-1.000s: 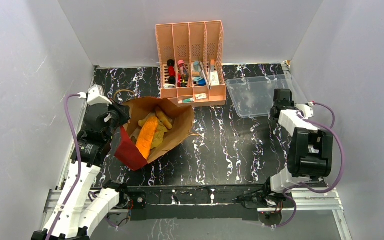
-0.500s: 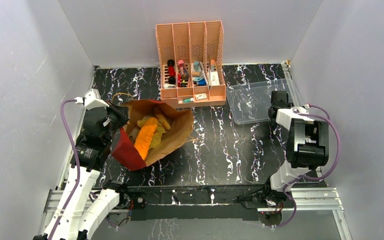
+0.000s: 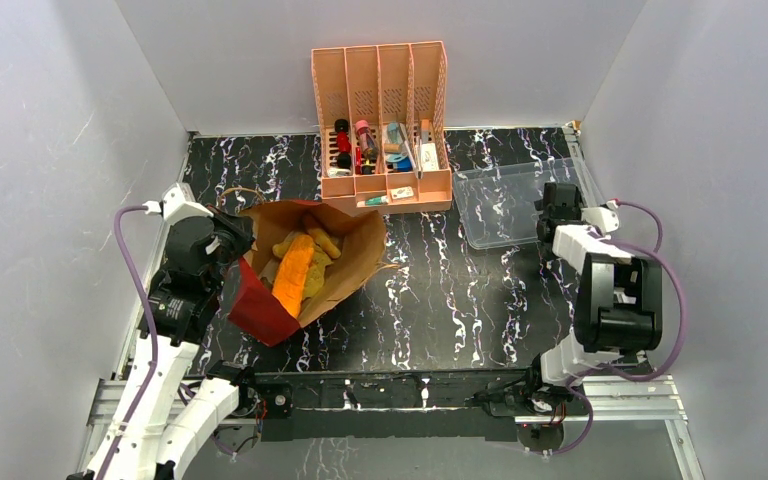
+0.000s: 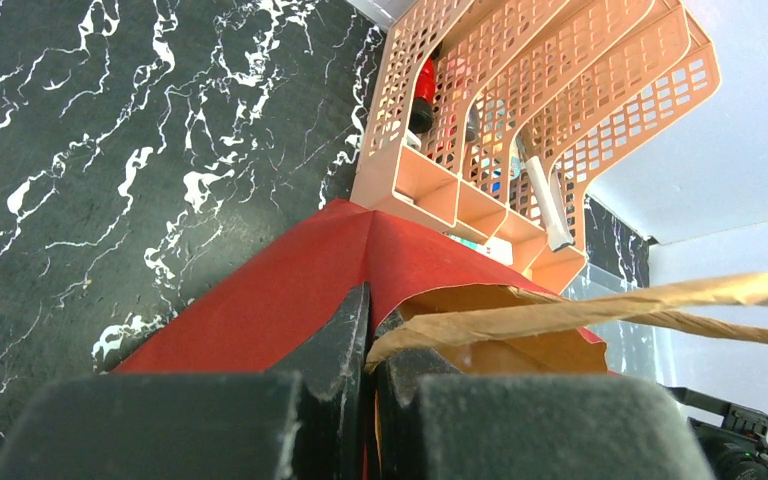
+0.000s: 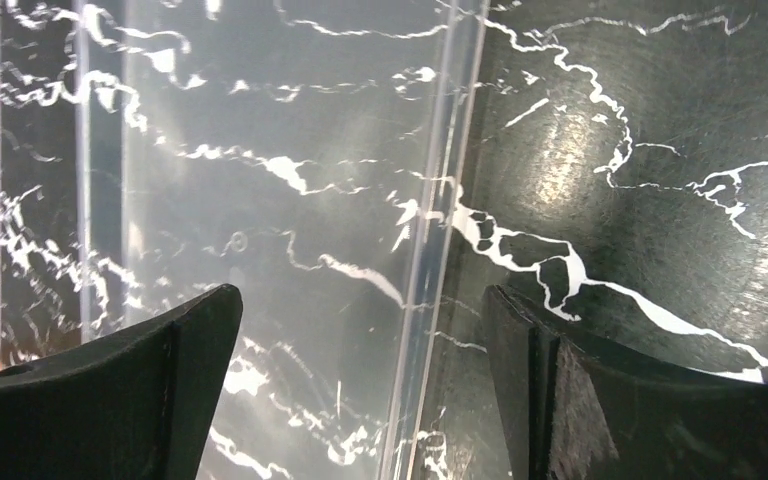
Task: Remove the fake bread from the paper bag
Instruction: Place the container at the center of the board, then place the paper bag at the center of the board.
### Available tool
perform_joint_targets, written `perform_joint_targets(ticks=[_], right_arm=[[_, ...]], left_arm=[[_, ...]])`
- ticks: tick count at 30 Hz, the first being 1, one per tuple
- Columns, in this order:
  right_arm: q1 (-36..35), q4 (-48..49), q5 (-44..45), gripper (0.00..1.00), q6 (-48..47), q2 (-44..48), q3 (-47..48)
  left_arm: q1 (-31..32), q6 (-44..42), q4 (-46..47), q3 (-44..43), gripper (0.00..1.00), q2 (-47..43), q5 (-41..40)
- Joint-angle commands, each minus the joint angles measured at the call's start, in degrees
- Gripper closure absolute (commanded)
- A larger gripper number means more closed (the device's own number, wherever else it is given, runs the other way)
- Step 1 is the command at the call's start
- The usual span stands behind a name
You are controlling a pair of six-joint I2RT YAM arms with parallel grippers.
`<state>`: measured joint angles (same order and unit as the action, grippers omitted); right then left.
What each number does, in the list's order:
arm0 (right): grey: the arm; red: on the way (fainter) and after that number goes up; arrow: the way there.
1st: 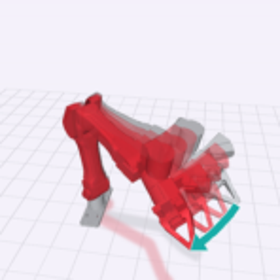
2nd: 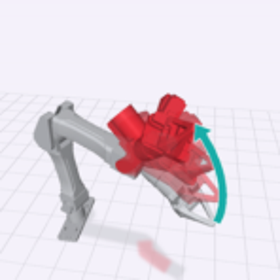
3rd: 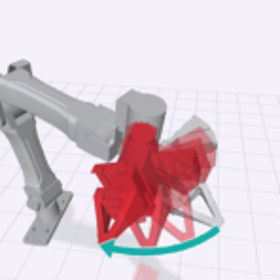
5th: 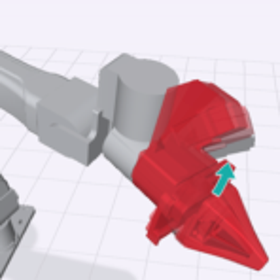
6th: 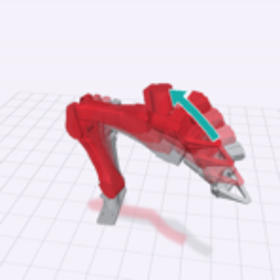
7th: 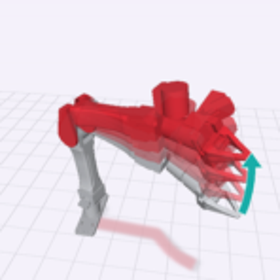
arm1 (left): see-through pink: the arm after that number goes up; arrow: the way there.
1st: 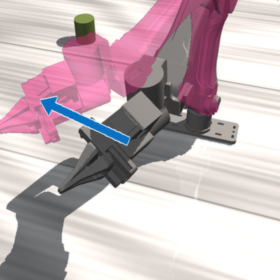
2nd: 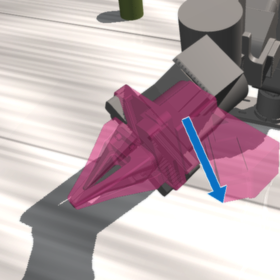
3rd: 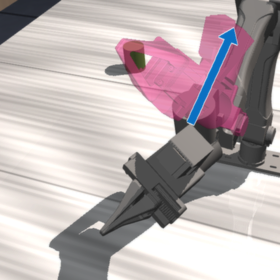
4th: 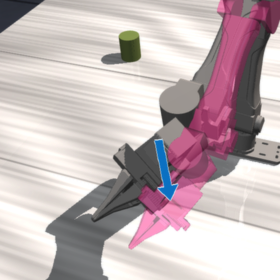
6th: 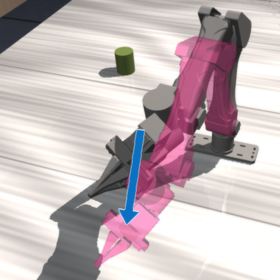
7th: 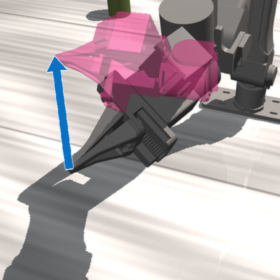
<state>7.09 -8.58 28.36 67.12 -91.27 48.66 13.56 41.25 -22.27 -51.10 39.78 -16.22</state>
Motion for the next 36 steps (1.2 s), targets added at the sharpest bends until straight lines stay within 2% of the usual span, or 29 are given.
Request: perform_joint_targets(ticks=[1, 6, 12, 21, 27, 36], right_arm=[[-2.7, 0.0, 4.6, 0.1, -5.7, 6.4, 0.1], [-8.2, -1.4, 9.7, 0.06, -10.9, 10.1, 1.6], [-16.1, 2.0, 11.9, 0.04, -20.1, 12.0, 4.5], [-26.0, 3.0, 11.5, 0.03, -32.5, 5.5, 15.4], [-28.5, 4.6, 9.2, 0.04, -37.4, 1.2, 20.2], [-28.8, 5.8, 7.0, 0.06, -42.0, -4.9, 26.0]], left_arm=[[-0.3, 4.6, 1.5, -3.8, 1.0, -0.6, -1.1], [-0.3, 7.3, 0.3, -5.6, 1.0, 0.2, -2.0], [-0.4, 8.7, -2.0, -7.4, 1.0, -0.8, -4.0], [-0.4, 12.7, -3.8, -6.9, 1.0, -5.7, -13.4], [-0.3, 17.3, 0.2, -4.8, 1.0, -5.6, -16.9], [-0.3, 21.0, 15.0, 1.2, 1.0, -1.5, -17.1]])
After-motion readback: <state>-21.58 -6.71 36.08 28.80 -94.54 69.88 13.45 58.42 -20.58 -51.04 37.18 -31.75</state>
